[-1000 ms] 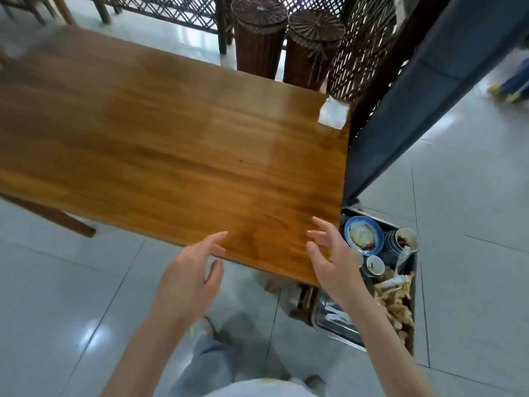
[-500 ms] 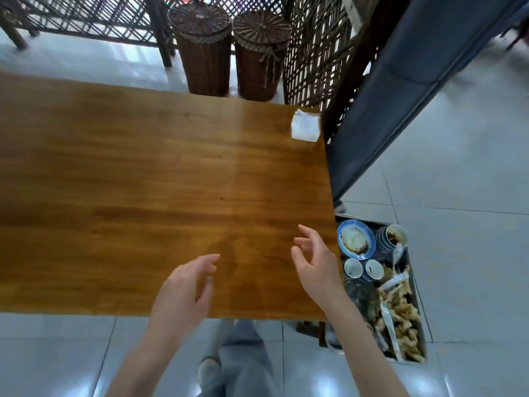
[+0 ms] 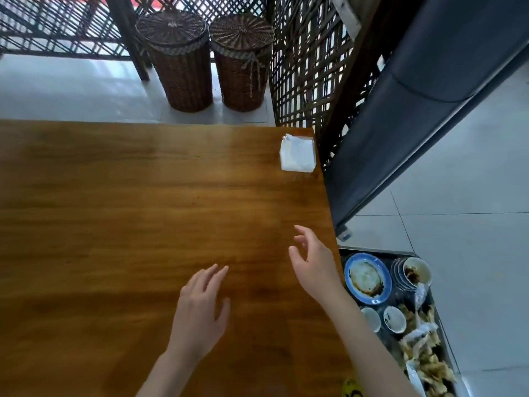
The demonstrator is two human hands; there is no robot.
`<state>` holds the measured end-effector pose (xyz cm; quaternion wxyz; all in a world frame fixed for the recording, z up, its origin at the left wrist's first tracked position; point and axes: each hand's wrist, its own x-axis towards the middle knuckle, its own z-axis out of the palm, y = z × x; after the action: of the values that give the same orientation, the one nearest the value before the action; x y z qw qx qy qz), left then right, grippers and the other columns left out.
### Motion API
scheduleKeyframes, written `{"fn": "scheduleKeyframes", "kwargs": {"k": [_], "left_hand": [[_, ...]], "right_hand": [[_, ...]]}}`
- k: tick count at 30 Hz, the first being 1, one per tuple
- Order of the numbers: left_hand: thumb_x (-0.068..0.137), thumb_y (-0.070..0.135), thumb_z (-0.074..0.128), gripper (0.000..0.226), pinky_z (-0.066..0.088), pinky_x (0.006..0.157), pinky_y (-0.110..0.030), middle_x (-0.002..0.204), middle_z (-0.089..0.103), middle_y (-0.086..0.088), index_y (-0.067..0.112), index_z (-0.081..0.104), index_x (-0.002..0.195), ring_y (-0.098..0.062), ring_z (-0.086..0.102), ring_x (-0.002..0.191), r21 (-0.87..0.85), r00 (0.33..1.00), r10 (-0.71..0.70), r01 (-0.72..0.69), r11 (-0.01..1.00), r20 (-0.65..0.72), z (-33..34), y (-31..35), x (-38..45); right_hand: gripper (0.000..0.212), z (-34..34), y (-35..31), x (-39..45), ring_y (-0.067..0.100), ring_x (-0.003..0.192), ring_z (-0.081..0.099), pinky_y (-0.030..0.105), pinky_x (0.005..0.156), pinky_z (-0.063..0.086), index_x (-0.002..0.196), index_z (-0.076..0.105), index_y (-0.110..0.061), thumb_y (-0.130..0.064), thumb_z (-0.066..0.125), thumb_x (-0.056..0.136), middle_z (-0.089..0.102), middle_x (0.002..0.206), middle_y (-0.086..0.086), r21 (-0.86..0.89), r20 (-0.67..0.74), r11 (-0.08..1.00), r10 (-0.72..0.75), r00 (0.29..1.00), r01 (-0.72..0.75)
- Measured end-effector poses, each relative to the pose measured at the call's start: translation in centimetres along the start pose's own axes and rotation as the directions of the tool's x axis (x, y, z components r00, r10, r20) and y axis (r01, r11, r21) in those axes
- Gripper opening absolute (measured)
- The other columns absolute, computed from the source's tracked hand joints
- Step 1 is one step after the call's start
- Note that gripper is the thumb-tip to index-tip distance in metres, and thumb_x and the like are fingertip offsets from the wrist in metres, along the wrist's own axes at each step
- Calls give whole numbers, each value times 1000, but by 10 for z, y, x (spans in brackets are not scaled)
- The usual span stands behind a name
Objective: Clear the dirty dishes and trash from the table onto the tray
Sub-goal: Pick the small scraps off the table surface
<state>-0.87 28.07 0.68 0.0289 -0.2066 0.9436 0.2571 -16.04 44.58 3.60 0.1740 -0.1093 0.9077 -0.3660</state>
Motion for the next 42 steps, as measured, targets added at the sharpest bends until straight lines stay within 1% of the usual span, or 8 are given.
{"fn": "scheduleKeyframes", "kwargs": {"k": [3, 7, 10, 15, 24, 28, 33, 42], "left_hand": [[90, 33, 56, 60, 18, 114, -37, 150, 32, 4, 27, 31, 145, -18, 20, 142, 19, 999, -32, 32, 999, 28, 27, -5, 28], [82, 31, 67, 63, 30, 106, -45, 142, 45, -2, 21, 43, 139, -25, 37, 134, 58, 1000, 4, -6, 998, 31, 50, -17, 47], [78, 42, 53, 58, 42, 95, -46, 130, 57, -6, 15, 55, 129, -29, 52, 120, 140, 995, 94, -87, 986, -43, 58, -28, 53], [75, 48, 44, 62, 41, 94, -45, 129, 58, -5, 16, 56, 127, -23, 43, 120, 181, 987, 124, -105, 978, -99, 66, -32, 58], [78, 47, 44, 62, 38, 98, -45, 134, 54, -4, 16, 54, 131, -22, 38, 125, 155, 992, 106, -95, 983, -63, 60, -29, 55], [80, 46, 43, 60, 40, 98, -48, 133, 55, -4, 15, 54, 130, -25, 45, 124, 139, 994, 92, -83, 987, -62, 57, -26, 57], [83, 44, 42, 58, 38, 101, -49, 132, 56, -7, 12, 55, 129, -30, 49, 124, 129, 993, 95, -85, 988, -75, 55, -23, 58], [85, 43, 44, 57, 36, 103, -49, 136, 52, -9, 12, 51, 133, -31, 44, 128, 116, 990, 109, -99, 988, -85, 60, -27, 54]], "right_hand": [[45, 6, 1, 40, 13, 119, 50, 27, 94, 47, 138, 37, -27, -27, 50, 95, 50, 134, -3, -18, -32, 1000, -8, 999, 8], [43, 9, 1, 95, 16, 116, 52, 33, 93, 50, 137, 40, -26, -26, 49, 95, 50, 134, -2, -34, -103, 999, -25, 994, 21], [42, 10, -1, 128, 17, 122, 47, 32, 96, 46, 136, 41, -23, -24, 48, 95, 50, 134, -1, -49, -145, 998, -55, 988, 48], [41, 10, -2, 158, 18, 122, 47, 26, 91, 42, 135, 43, -21, -23, 49, 94, 51, 133, 1, -82, -196, 994, -82, 977, 67], [41, 20, 2, 151, 17, 125, 45, 23, 92, 37, 135, 43, -22, -22, 50, 94, 51, 134, 0, -83, -154, 993, -97, 983, 86], [41, 20, -2, 149, 18, 125, 44, 24, 91, 37, 135, 43, -21, -22, 49, 95, 51, 134, 1, -85, -145, 991, -117, 983, 106], [42, 20, -12, 146, 19, 122, 47, 32, 95, 47, 136, 42, -20, -22, 50, 94, 50, 134, 2, -91, -133, 990, -122, 984, 111], [43, 23, -20, 146, 20, 126, 45, 24, 90, 39, 137, 42, -18, -21, 50, 95, 50, 135, 5, -117, -126, 983, -158, 979, 144]]}}
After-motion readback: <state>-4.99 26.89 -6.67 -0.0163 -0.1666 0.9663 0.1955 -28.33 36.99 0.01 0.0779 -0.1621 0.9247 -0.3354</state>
